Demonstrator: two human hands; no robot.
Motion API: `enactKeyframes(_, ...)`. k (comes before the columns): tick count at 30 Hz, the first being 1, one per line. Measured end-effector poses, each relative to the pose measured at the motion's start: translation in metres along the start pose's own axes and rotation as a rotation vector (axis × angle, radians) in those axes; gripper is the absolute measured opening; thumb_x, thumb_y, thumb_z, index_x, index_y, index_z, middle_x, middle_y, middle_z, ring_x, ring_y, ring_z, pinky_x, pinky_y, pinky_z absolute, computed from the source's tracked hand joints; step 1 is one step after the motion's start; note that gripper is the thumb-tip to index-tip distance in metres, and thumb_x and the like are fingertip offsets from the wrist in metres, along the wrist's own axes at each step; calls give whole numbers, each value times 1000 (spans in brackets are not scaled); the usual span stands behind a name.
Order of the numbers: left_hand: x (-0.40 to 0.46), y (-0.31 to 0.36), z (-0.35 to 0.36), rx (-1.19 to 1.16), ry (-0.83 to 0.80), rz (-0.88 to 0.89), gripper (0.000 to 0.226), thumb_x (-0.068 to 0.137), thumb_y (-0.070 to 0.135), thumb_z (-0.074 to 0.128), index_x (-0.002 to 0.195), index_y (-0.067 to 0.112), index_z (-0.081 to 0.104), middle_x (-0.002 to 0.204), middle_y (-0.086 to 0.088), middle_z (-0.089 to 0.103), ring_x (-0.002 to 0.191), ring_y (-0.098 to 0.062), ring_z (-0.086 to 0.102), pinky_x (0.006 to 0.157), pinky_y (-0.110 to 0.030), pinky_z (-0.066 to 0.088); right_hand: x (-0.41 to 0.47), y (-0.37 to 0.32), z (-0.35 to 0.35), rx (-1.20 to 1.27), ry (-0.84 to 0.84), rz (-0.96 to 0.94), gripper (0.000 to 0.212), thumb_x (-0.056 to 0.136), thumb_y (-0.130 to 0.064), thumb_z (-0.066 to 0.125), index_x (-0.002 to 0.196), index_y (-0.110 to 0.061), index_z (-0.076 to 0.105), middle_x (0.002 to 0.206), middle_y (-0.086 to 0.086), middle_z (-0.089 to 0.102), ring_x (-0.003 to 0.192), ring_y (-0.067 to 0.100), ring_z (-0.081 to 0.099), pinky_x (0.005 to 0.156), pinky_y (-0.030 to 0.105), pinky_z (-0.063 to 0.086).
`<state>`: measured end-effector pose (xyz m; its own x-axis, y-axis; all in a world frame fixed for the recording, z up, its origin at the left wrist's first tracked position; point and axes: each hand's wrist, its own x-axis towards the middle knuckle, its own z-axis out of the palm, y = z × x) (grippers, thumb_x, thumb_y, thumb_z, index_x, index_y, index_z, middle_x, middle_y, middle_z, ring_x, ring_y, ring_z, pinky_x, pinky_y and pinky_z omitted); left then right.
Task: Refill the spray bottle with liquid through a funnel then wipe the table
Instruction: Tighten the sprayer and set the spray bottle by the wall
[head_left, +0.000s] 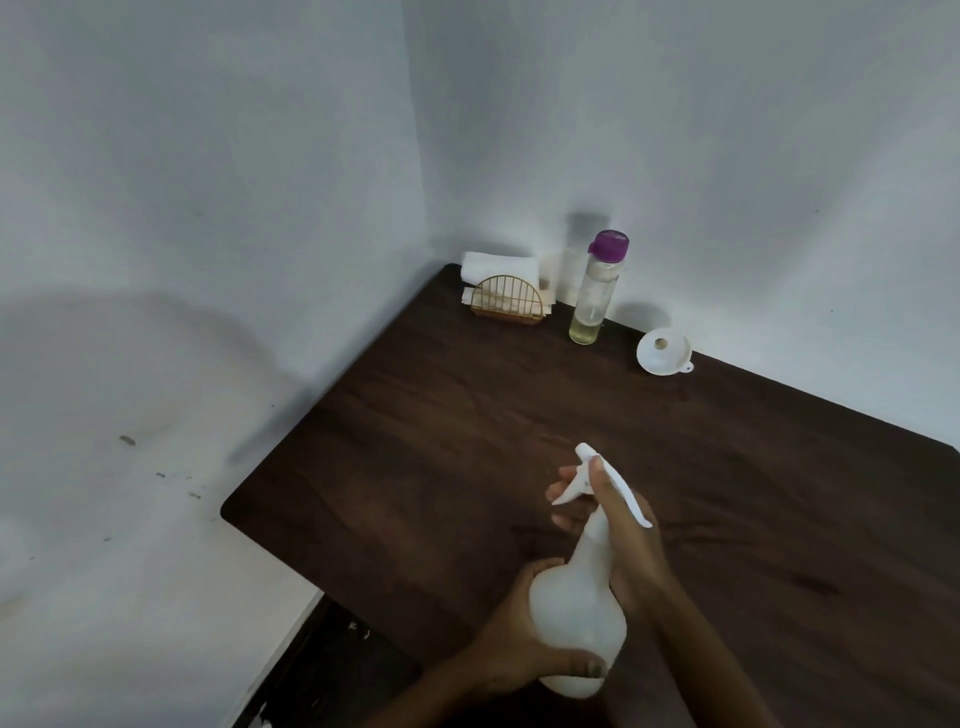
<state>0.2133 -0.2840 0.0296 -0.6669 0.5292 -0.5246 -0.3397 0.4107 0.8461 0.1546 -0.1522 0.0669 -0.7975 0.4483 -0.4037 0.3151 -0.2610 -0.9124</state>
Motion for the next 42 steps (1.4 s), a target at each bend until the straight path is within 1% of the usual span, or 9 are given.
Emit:
enactKeyframes(3,-3,4,3,-85,-50,-36,84,65,41,85,131,35,33,126,21,49,114,6,49,86,-11,45,-4,1,-1,-89,-197,92,32,88,-39,58,92,-10,70,83,8,73,70,18,68,62,25,54)
enactKeyframes(8,-3,10,-1,-210,-16,-114,61,68,37,84,115,39,46,118,17,58,108,0,55,86,-18,49,8,4,31,-177,-128,244,26,87,-35,62,79,-12,72,71,5,69,62,15,67,59,24,50)
enactKeyframes(11,-3,8,-10,-259,-14,-153,40,76,33,78,104,40,51,107,18,62,99,2,58,77,-14,48,11,1,34,-127,-202,261,28,88,-30,62,92,-4,68,76,11,66,64,17,64,53,21,53)
enactKeyframes(15,-4,10,-15,-284,16,-150,32,77,34,77,103,38,59,108,16,67,102,-2,60,88,-23,51,15,3,42,-203,-174,293,33,86,-36,63,91,-3,66,77,11,64,63,19,61,58,27,53)
enactKeyframes(20,-4,9,-16,-298,-5,-171,41,75,38,78,111,36,59,113,13,67,106,-5,60,87,-25,53,18,6,43,-286,-155,261,29,87,-41,61,85,-12,66,71,8,64,61,17,59,62,32,51)
enactKeyframes(24,-3,5,-21,-243,-39,-136,44,75,33,79,113,35,58,110,13,67,104,-3,61,91,-24,52,14,7,41,-133,-156,310,26,86,-33,64,87,-7,67,76,11,66,65,19,63,66,31,53)
enactKeyframes(30,3,14,-17,-42,-217,-94,50,69,35,83,114,29,64,114,6,69,106,-7,63,96,-35,52,-9,8,-12,105,49,233,17,90,-28,59,100,-17,67,95,13,67,86,26,66,80,37,53)
enactKeyframes(35,16,16,-3,202,-454,-166,70,58,53,83,120,29,62,119,8,66,110,-9,61,98,-38,50,-32,28,-50,106,304,244,17,88,-32,61,90,-16,68,85,10,69,82,25,67,85,41,52)
enactKeyframes(42,12,11,15,283,-589,-263,71,57,58,80,121,33,60,121,6,65,112,-13,61,96,-45,52,-47,47,-66,29,379,284,29,86,-44,60,87,-15,67,80,14,69,73,25,66,80,40,52)
